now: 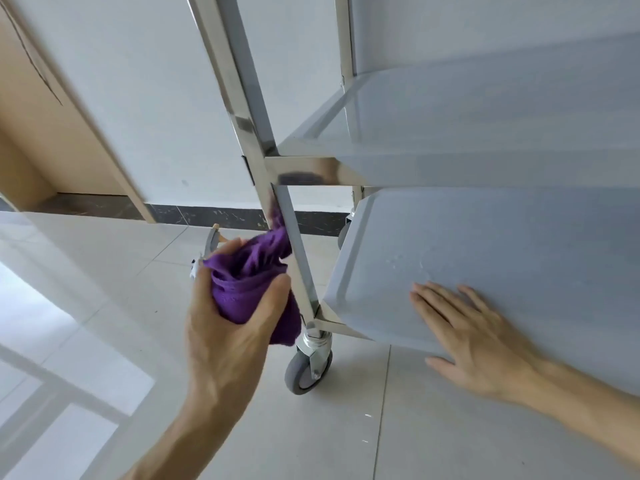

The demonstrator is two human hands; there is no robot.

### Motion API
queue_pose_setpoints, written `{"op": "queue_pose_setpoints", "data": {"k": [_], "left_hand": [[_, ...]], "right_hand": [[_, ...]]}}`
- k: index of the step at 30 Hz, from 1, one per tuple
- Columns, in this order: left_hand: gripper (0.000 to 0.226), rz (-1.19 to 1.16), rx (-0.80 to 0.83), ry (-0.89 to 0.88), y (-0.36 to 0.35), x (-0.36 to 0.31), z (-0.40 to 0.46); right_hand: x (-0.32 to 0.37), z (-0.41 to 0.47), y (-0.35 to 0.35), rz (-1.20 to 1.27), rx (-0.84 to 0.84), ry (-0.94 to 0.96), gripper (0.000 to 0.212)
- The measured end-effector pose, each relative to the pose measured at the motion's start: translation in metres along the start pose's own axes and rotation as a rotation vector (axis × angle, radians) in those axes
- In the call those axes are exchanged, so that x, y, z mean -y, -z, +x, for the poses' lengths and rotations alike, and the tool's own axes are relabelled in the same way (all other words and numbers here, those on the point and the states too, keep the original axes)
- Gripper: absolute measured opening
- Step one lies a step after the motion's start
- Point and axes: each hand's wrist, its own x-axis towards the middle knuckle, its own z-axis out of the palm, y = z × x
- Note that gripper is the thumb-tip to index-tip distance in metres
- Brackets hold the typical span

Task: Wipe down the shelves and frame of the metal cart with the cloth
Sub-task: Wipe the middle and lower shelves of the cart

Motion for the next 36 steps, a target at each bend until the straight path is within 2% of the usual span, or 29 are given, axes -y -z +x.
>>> {"op": "queue_pose_setpoints", "data": {"k": [2, 5, 9, 11, 14, 16, 18, 22, 25, 29, 32, 36], "left_hand": [[0.055, -0.042, -0.057, -0.004, -0.008, -0.009, 0.019], [0.062, 0.017, -0.053, -0.028, -0.036, -0.009, 0.047], [0.052, 0.116, -0.119, -0.036, -0.059, 0.022, 0.052], [0.043, 0.148, -0.048, 0.024, -0.058, 0.052, 0.034], [0.042, 0.187, 0.125, 0.18, -0.051, 0.091, 0.002], [0.042, 0.182, 0.144, 0.241, -0.051, 0.099, -0.004], [0.039, 0.163, 0.067, 0.209, -0.054, 0.087, 0.004], [0.037, 0.113, -0.104, 0.015, -0.056, 0.039, 0.041], [0.046, 0.12, -0.15, -0.048, -0.055, 0.018, 0.06], [0.052, 0.156, -0.18, -0.06, -0.062, 0.032, 0.051], [0.039, 0.211, -0.047, 0.026, -0.058, 0.064, 0.025], [0.041, 0.339, 0.207, 0.196, -0.043, 0.093, 0.001]], "right_hand": [[0.002, 0.001, 0.0, -0.003, 0.0, -0.004, 0.096], [0.003, 0.0, 0.0, -0.018, 0.004, -0.005, 0.094], [0.004, -0.001, 0.002, -0.016, 0.014, -0.008, 0.094], [0.005, 0.0, 0.002, -0.017, 0.024, -0.012, 0.094], [0.005, 0.0, 0.002, -0.016, 0.04, -0.024, 0.096], [0.005, 0.0, 0.002, -0.012, 0.038, -0.026, 0.096], [0.006, 0.0, 0.001, -0.012, 0.033, -0.024, 0.094], [0.006, 0.0, -0.001, -0.032, 0.011, -0.016, 0.092], [0.006, 0.0, -0.001, -0.038, 0.02, -0.014, 0.091], [0.007, -0.001, 0.001, -0.031, 0.033, -0.022, 0.09], [0.007, -0.002, 0.003, -0.025, 0.05, -0.027, 0.09], [0.006, -0.001, 0.001, -0.042, 0.122, -0.024, 0.09]]}}
